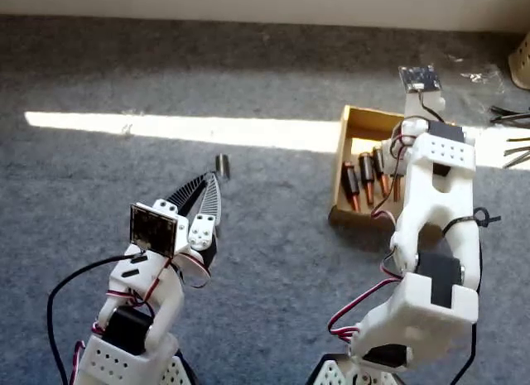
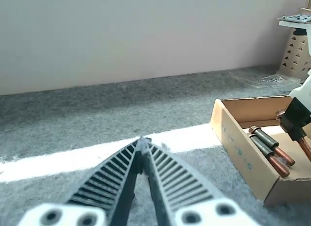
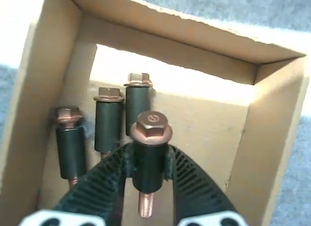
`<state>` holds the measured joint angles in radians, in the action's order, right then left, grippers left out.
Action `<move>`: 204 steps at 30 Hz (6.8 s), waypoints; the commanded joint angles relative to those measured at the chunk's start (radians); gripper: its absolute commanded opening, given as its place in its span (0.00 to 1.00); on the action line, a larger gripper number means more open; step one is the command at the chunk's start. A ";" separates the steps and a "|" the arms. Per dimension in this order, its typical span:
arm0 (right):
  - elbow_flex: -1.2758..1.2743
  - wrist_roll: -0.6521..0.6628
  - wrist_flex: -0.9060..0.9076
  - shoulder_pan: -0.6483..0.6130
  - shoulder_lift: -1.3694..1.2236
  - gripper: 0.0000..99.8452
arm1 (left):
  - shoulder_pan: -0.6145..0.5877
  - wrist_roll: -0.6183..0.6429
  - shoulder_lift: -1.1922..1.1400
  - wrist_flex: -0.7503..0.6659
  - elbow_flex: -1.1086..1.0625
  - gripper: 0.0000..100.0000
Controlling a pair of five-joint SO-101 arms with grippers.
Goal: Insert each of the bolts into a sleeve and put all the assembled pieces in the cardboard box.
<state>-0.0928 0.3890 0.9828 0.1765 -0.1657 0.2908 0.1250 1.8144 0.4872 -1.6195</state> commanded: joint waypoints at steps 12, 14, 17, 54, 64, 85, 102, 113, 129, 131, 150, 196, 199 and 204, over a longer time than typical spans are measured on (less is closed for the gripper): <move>0.199 0.017 -0.022 0.022 -0.170 0.09 | -0.010 -0.005 0.012 -0.003 0.010 0.02; 0.200 0.017 -0.022 0.024 -0.180 0.13 | -0.010 -0.005 0.012 -0.003 0.010 0.02; 0.202 0.017 -0.022 0.024 -0.183 0.13 | -0.010 -0.005 0.012 -0.003 0.010 0.02; 0.251 -0.198 0.466 -0.746 0.406 0.13 | -0.513 -0.002 0.010 0.043 -0.012 0.02; 0.263 -0.344 0.371 -0.835 0.151 0.13 | -0.619 0.000 0.012 0.143 0.025 0.02; 0.848 -0.354 0.369 -0.901 -0.486 0.13 | -0.723 0.000 0.012 0.144 0.016 0.01; 1.099 -0.350 0.375 -0.802 -0.730 0.13 | -0.789 0.002 0.012 0.146 0.015 0.01; 1.090 -0.354 0.364 -0.802 -0.737 0.13 | -0.786 0.002 0.012 0.146 0.015 0.01; 1.193 -0.354 0.374 -0.803 -0.872 0.05 | -0.785 0.002 0.012 0.146 0.013 0.01; 1.193 -0.354 0.374 -0.803 -0.872 0.03 | -0.785 0.002 0.012 0.146 0.013 0.01; 1.385 -0.330 0.780 -0.805 -0.863 0.00 | -0.765 -0.002 0.012 0.143 -0.010 0.02; 0.598 -0.127 0.768 -0.855 0.469 0.00 | -0.740 -0.002 0.012 0.144 -0.013 0.02; 0.536 -0.095 0.765 -0.855 0.542 0.00 | -0.740 -0.002 0.012 0.146 -0.013 0.02; 0.334 -0.094 0.657 -0.840 0.665 0.00 | -0.740 -0.002 0.012 0.146 -0.013 0.02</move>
<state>0.3245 0.2846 1.7177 -0.6720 0.4143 -0.4718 0.1250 1.8174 0.6314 -1.6609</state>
